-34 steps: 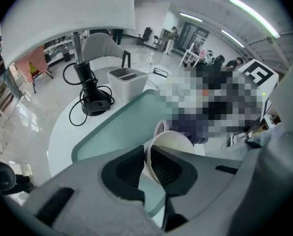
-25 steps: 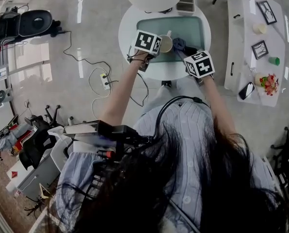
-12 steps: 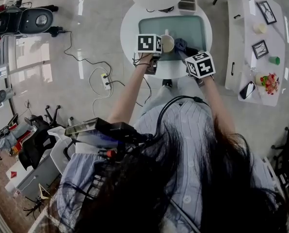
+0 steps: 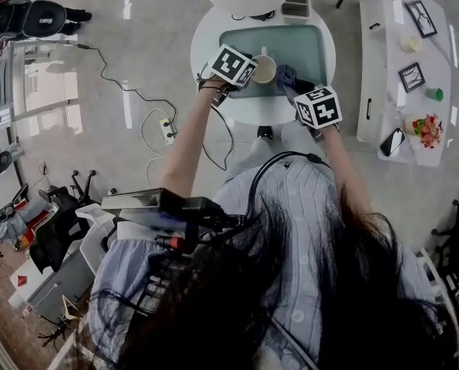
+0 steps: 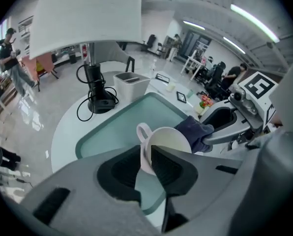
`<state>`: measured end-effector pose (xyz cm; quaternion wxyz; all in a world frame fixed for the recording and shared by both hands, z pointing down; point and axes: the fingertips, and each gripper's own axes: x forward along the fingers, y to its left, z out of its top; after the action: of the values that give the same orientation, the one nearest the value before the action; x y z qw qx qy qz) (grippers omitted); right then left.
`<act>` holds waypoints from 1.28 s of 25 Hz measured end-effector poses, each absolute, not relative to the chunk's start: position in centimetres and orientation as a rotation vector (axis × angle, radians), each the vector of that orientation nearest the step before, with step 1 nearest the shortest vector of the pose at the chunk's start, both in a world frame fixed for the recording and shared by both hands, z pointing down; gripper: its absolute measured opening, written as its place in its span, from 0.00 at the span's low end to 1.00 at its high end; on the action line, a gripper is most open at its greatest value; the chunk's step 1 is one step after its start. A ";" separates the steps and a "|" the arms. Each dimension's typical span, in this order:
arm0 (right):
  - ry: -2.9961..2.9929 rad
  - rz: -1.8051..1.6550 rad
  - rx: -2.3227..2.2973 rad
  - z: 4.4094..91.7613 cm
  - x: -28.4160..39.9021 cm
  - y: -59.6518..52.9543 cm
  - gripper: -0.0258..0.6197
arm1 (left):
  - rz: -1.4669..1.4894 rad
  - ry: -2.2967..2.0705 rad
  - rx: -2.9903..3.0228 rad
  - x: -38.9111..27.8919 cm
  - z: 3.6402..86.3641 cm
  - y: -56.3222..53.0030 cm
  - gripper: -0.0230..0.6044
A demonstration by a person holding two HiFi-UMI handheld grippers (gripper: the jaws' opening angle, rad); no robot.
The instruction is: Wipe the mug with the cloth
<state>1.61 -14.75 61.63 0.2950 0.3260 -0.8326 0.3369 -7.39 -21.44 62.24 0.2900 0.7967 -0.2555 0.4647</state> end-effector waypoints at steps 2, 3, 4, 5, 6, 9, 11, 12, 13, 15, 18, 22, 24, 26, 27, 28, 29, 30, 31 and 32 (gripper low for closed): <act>-2.213 0.903 0.869 61.6 1.5 -14.3 0.21 | 1.308 -0.618 2.148 -7.3 62.4 -21.6 0.12; -2.212 0.906 0.869 61.6 1.4 -14.1 0.20 | 1.332 -0.595 2.159 -7.1 62.4 -21.7 0.12; -2.211 0.907 0.868 61.6 1.4 -14.0 0.20 | 1.355 -0.577 2.173 -6.9 62.3 -21.8 0.12; -2.211 0.908 0.867 61.5 1.3 -13.8 0.21 | 1.379 -0.560 2.188 -6.8 62.3 -21.9 0.12; -2.211 0.908 0.866 61.5 1.3 -13.7 0.21 | 1.407 -0.542 2.203 -6.6 62.3 -22.0 0.12; -2.210 0.911 0.867 61.4 1.2 -13.4 0.21 | 1.490 -0.489 2.225 -6.2 62.5 -22.1 0.12; -2.210 0.911 0.871 61.4 1.1 -13.3 0.20 | 1.519 -0.459 2.217 -6.2 62.8 -21.9 0.12; -2.209 0.911 0.874 61.4 1.1 -13.3 0.21 | 1.518 -0.456 2.206 -6.2 62.9 -21.9 0.12; -2.208 0.912 0.876 61.4 1.1 -13.4 0.20 | 1.503 -0.465 2.190 -6.2 63.1 -21.9 0.12; -2.206 0.914 0.880 61.5 1.2 -13.5 0.20 | 1.440 -0.507 2.148 -6.3 63.3 -22.1 0.12; -2.205 0.913 0.891 61.5 1.2 -13.8 0.20 | 1.358 -0.570 2.079 -6.7 63.3 -22.0 0.12; -2.201 0.915 0.914 61.6 1.4 -14.1 0.21 | 1.271 -0.667 1.997 -7.2 63.4 -21.6 0.12; -2.201 0.929 0.929 61.6 1.6 -14.4 0.21 | 1.214 -0.738 1.951 -7.4 63.5 -21.5 0.12; -2.201 0.947 0.945 61.7 1.6 -14.6 0.21 | 1.152 -0.818 1.901 -7.7 63.6 -21.4 0.12; -2.201 0.954 0.951 61.8 1.6 -14.7 0.21 | 1.118 -0.861 1.874 -7.8 63.7 -21.4 0.12; -2.201 0.959 0.955 61.8 1.6 -14.8 0.21 | 1.079 -0.905 1.844 -8.0 63.8 -21.4 0.12; -2.201 0.961 0.958 61.8 1.6 -14.9 0.21 | 1.037 -0.948 1.810 -8.2 63.8 -21.4 0.12; -2.202 0.962 0.958 61.9 1.5 -14.9 0.20 | 0.994 -0.986 1.773 -8.4 63.9 -21.3 0.12; -2.202 0.962 0.958 61.9 1.5 -14.9 0.20 | 0.950 -1.018 1.736 -8.6 63.9 -21.2 0.12; -2.201 0.962 0.957 62.0 1.5 -14.9 0.20 | 0.904 -1.043 1.699 -8.7 64.0 -21.1 0.12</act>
<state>1.47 -14.89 61.97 0.2742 0.3558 -0.8186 0.3579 -8.74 -21.06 64.00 0.4585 0.6896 -0.4235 0.3672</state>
